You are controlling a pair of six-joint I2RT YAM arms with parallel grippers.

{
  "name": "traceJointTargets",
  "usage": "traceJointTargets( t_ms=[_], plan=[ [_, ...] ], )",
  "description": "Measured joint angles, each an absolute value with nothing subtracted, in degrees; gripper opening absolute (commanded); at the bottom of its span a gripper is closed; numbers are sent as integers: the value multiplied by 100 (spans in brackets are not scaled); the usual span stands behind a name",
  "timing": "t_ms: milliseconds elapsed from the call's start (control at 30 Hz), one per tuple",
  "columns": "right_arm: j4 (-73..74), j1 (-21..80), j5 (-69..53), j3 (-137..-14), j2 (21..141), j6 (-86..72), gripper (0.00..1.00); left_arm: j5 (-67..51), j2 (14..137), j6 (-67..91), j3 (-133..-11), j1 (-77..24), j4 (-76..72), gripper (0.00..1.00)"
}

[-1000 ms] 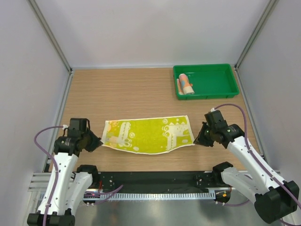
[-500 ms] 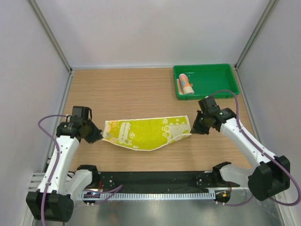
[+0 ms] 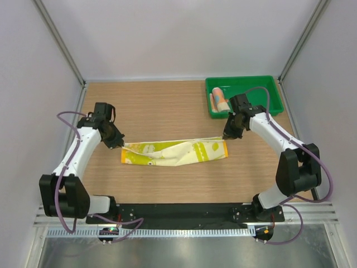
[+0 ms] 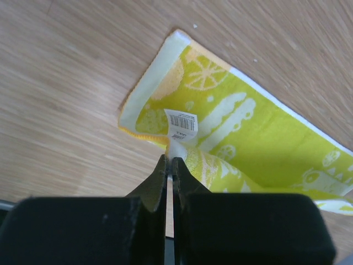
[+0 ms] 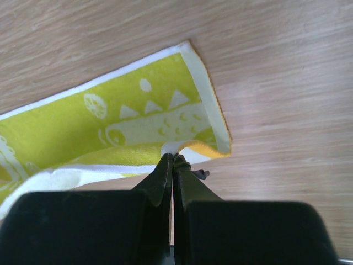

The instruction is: Roll the towels

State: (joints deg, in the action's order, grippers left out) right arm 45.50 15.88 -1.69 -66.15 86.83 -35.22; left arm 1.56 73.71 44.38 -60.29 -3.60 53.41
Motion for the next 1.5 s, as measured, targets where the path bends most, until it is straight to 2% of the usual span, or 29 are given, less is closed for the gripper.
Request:
traceJointTargets(
  t_ms=[400, 700, 833, 867, 900, 933, 1000, 1033, 1100, 1133, 1233, 1400, 1500],
  plan=[
    [4241, 1306, -279, -6930, 9614, -3286, 1, 344, 8978, 4265, -6707, -360, 4969, 0],
    [4071, 1225, -298, -6947, 9944, -3240, 1, 552, 9542, 4101, -7170, -360, 4941, 2],
    [4014, 1194, -283, -6989, 10097, -3236, 1, 591, 9850, 3988, -7231, -360, 4897, 17],
    [4005, 1186, -268, -6993, 10132, -3236, 1, 598, 9942, 3972, -7255, -360, 4893, 31],
    [3997, 1175, -255, -6997, 10171, -3236, 1, 602, 10042, 3927, -7284, -360, 4882, 39],
    [3988, 1162, -242, -7008, 10217, -3236, 6, 604, 10141, 3903, -7323, -357, 4875, 50],
    [3977, 1138, -207, -7054, 10322, -3240, 19, 604, 10307, 3852, -7406, -351, 4851, 59],
    [3975, 1131, -189, -7094, 10374, -3251, 37, 609, 10355, 3848, -7446, -342, 4842, 64],
    [3966, 1114, -106, -7188, 10475, -3240, 53, 631, 10403, 3848, -7553, -322, 4842, 66],
    [3966, 1114, -69, -7249, 10521, -3238, 64, 648, 10405, 3844, -7601, -318, 4847, 67],
    [3975, 1114, 75, -7402, 10606, -3183, 75, 762, 10363, 3826, -7784, -307, 4847, 67],
    [4071, 1114, 438, -7496, 10455, -3170, 73, 1037, 9933, 3747, -7769, -309, 4901, 63],
    [4119, 1146, 545, -7446, 10068, -3164, 60, 1144, 9319, 3719, -7546, -377, 4895, 59]
  ],
)
